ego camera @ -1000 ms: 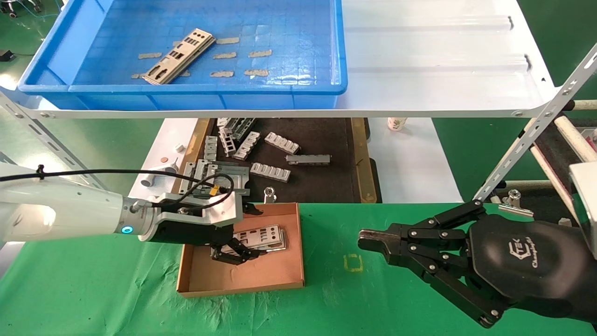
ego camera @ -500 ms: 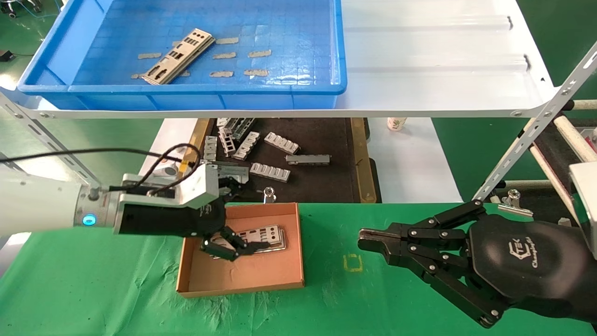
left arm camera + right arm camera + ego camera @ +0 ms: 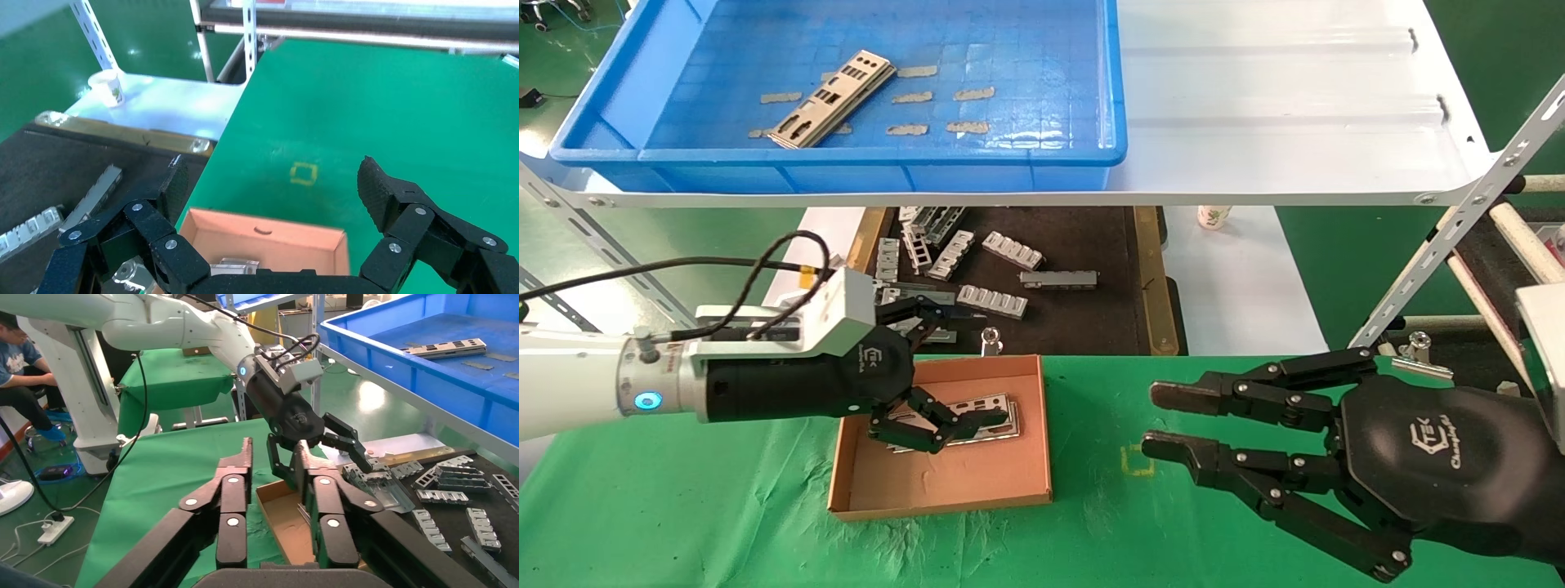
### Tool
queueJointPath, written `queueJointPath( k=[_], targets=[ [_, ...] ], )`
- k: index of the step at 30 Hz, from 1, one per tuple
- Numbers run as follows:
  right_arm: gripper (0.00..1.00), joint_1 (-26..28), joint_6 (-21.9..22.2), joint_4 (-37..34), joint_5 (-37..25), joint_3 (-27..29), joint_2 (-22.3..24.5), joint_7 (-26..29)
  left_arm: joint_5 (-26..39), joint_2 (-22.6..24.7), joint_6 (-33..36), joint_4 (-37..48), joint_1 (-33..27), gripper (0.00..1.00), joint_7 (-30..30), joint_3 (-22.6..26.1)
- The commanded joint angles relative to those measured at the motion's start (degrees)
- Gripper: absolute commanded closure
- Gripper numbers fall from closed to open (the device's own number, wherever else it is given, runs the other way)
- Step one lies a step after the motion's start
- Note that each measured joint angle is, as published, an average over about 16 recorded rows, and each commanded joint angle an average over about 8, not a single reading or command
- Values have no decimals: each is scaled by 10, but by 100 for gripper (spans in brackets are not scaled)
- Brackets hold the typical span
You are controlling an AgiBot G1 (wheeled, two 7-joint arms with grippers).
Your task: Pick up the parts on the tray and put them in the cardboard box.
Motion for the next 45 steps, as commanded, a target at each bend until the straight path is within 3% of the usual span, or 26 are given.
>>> queueJointPath(
  k=[1,37,45],
  targets=[
    [0,0,0,0,0,0,0,0,-7,-10,1,-23,11,0,-13,-12],
    [0,0,0,0,0,0,0,0,-131,-183,13,-432,217,0,-255,-226],
    [0,0,0,0,0,0,0,0,-148,-207,15,-487,245,0,-283,-255]
  ],
)
